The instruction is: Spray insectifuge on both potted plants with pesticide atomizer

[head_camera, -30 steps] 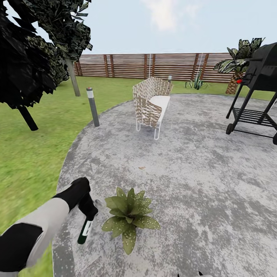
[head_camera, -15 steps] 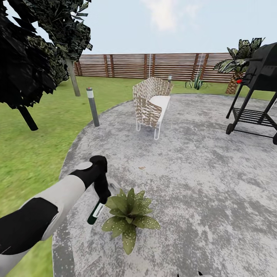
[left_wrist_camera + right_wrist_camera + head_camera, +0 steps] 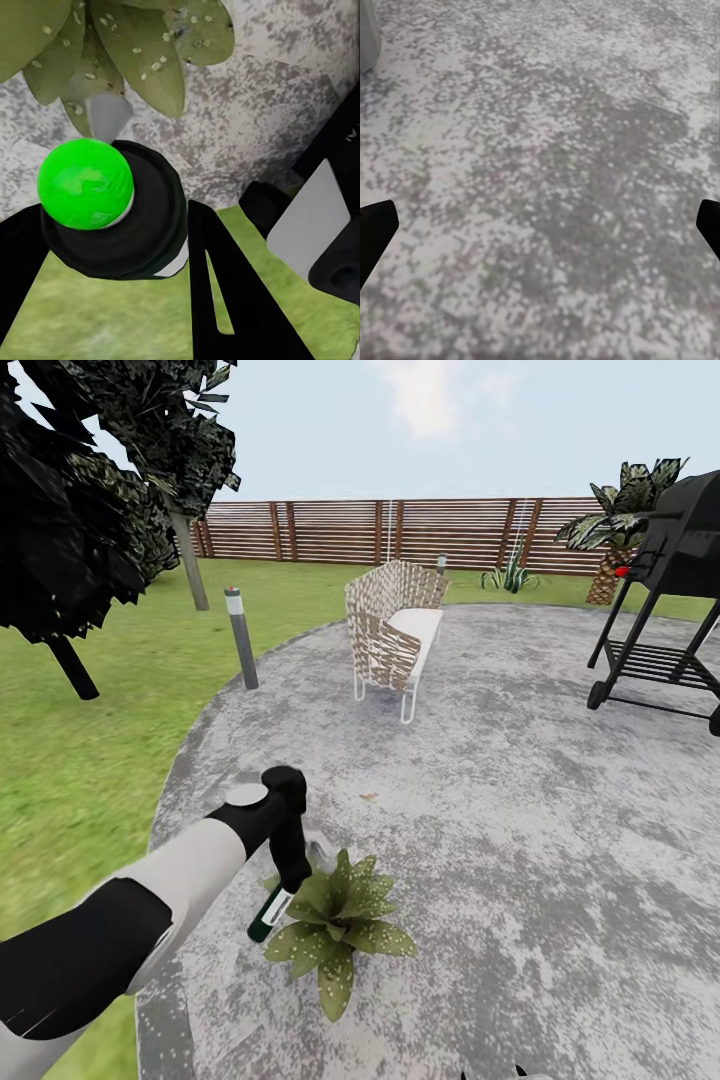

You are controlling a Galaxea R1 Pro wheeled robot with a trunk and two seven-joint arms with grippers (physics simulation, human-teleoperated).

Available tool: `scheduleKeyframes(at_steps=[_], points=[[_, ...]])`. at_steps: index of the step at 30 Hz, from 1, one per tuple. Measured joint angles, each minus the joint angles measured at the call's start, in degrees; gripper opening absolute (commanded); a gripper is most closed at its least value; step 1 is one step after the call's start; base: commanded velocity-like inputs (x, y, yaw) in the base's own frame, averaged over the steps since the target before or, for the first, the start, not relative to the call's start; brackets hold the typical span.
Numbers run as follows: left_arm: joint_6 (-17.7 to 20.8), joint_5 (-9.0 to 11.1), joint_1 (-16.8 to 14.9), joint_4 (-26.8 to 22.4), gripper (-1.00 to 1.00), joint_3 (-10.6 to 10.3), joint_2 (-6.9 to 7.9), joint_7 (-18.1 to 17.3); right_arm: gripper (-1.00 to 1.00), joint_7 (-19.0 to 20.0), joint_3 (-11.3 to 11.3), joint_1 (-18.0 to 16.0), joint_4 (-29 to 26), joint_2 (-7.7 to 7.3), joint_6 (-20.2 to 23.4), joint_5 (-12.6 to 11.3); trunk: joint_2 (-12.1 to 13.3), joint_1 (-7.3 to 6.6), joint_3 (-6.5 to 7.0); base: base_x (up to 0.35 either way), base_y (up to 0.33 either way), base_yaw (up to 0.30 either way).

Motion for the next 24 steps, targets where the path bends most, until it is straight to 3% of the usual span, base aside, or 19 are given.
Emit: scheduleKeyframes(at_steps=[7, 11, 20, 22, 24], points=[[0.00, -0.18, 0.27, 0.05, -1.00, 0.00, -0.13, -0.01, 1.00, -0.02, -0.05, 0.00, 0.01, 0.00, 0.01, 0.00, 0.00, 0.01, 0.00, -0.133, 0.126, -0.005], [0.04, -0.30, 0.23, 0.06, -1.00, -0.01, -0.14, 0.00, 1.00, -0.07, -0.07, 0.01, -0.01, 0.01, 0.00, -0.07, 0.00, 0.00, 0.00, -0.016, 0.233, -0.221], [0.16, -0.28, 0.23, -0.03, -1.00, 0.02, -0.20, 0.00, 1.00, -0.08, -0.08, 0.00, 0.00, 0.01, 0.00, -0.09, 0.00, 0.00, 0.00, -0.001, 0.014, -0.031], [0.23, -0.20, 0.21, -0.05, -1.00, 0.06, -0.67, 0.00, 1.00, -0.08, -0.07, 0.00, 0.00, 0.00, 0.00, -0.09, 0.00, 0.00, 0.00, 0.000, 0.000, 0.000], [0.42, -0.16, 0.20, -0.11, -1.00, 0.13, -2.07, 0.00, 1.00, -0.08, -0.07, 0.00, 0.00, 0.02, 0.00, -0.09, 0.00, 0.00, 0.00, 0.000, 0.000, 0.000]])
